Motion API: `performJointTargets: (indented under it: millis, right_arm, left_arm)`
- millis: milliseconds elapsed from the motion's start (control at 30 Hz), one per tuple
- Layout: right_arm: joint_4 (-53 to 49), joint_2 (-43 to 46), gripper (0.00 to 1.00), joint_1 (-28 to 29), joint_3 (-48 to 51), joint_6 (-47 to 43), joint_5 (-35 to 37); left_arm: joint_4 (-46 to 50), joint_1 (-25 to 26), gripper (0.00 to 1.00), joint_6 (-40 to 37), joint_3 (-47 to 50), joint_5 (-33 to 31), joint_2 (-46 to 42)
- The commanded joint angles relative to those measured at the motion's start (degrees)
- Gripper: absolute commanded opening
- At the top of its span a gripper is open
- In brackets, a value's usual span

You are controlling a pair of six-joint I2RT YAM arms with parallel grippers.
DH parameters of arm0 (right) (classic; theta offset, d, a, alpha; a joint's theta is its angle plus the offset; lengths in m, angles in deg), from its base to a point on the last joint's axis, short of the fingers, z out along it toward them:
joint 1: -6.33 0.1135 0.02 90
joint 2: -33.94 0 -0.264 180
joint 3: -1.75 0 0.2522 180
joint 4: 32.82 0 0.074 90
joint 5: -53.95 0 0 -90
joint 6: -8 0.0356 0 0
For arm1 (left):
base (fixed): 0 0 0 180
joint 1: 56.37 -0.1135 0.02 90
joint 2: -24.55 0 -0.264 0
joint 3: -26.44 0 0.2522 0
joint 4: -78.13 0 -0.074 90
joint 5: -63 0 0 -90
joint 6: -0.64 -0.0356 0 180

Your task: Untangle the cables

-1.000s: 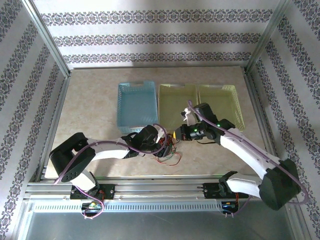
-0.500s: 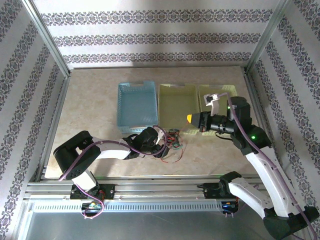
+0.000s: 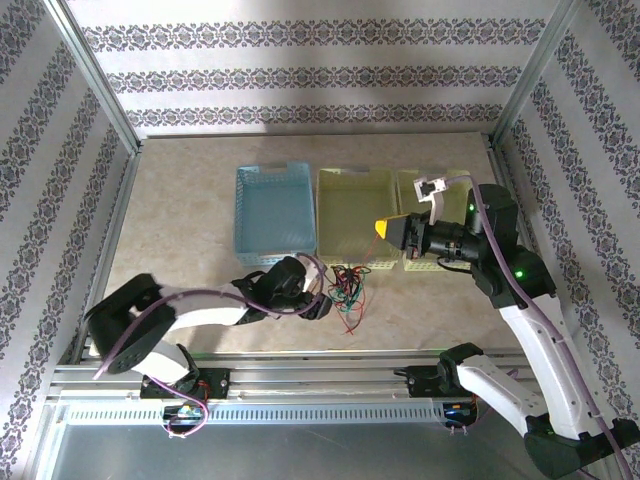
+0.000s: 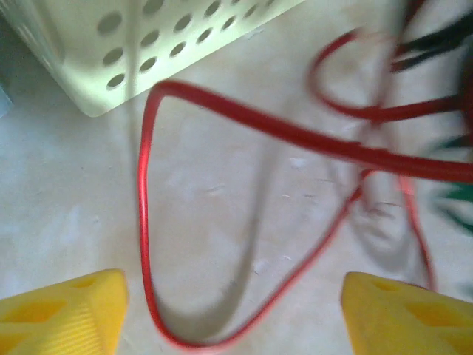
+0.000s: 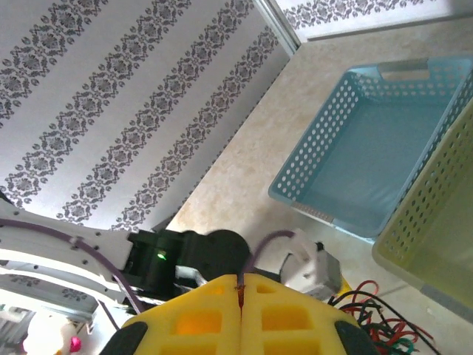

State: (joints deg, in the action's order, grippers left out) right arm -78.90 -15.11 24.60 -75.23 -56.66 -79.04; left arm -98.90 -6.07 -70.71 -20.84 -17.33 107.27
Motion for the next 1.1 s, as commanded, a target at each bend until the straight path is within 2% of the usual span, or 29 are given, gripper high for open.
performJointTargets:
  millis: [0, 167, 300, 433, 600, 700, 800, 867, 967, 1000, 1067]
  right_arm:
    - [1.03, 0.79, 0.0, 1.46, 3.19, 0.76, -1.49]
    - [3.83, 0.31, 0.0, 5.7, 9.26, 2.42, 2.39]
    - [7.06, -1.48, 0.0, 8.08, 13.07, 4.33, 5.61]
    - [9.12, -2.58, 0.0, 8.12, 14.92, 6.35, 7.14]
    - [8.68, -2.86, 0.0, 6.77, 15.3, 6.54, 7.99]
    - [8.41, -3.1, 0.0, 4.3, 15.63, 7.63, 7.59]
    - [8.5, -3.4, 0.0, 2.2, 16.35, 8.4, 7.21]
    - [8.58, -3.6, 0.0, 1.57, 16.93, 8.92, 7.38]
    - [8.54, -3.68, 0.0, 0.62, 17.34, 9.7, 7.46]
    - [8.35, -3.35, 0.0, 0.23, 17.3, 9.85, 7.71]
    - [7.53, -2.05, 0.0, -0.84, 16.88, 9.9, 9.06]
  left_arm:
    - [4.47, 0.67, 0.82, -0.05, 0.26, 4.33, -7.95]
    - [11.15, 1.09, 0.89, -3.75, -3.5, 6.52, -10.66]
    - [9.64, 1.2, 0.92, -5.62, -6.58, 6.84, -6.05]
    - [6.16, 1.94, 0.94, -6.28, -9.91, 8.51, 0.51]
    - [3.8, 2.51, 0.89, -7.02, -14.63, 12.23, 9.16]
    - [4.22, 3.03, 0.81, -7.74, -17.12, 15.43, 12.69]
    - [3.47, 3.3, 0.79, -7.65, -18.84, 17.98, 15.24]
    - [2.97, 3.4, 0.71, -7.33, -20.16, 18.79, 17.13]
    - [2.8, 3.4, 0.39, -6.79, -21.8, 18.78, 19.58]
    - [2.58, 3.4, 0.28, -6.41, -21.69, 17.6, 19.89]
    - [1.7, 3.23, 0.1, -5.12, -20.45, 13.95, 19.9]
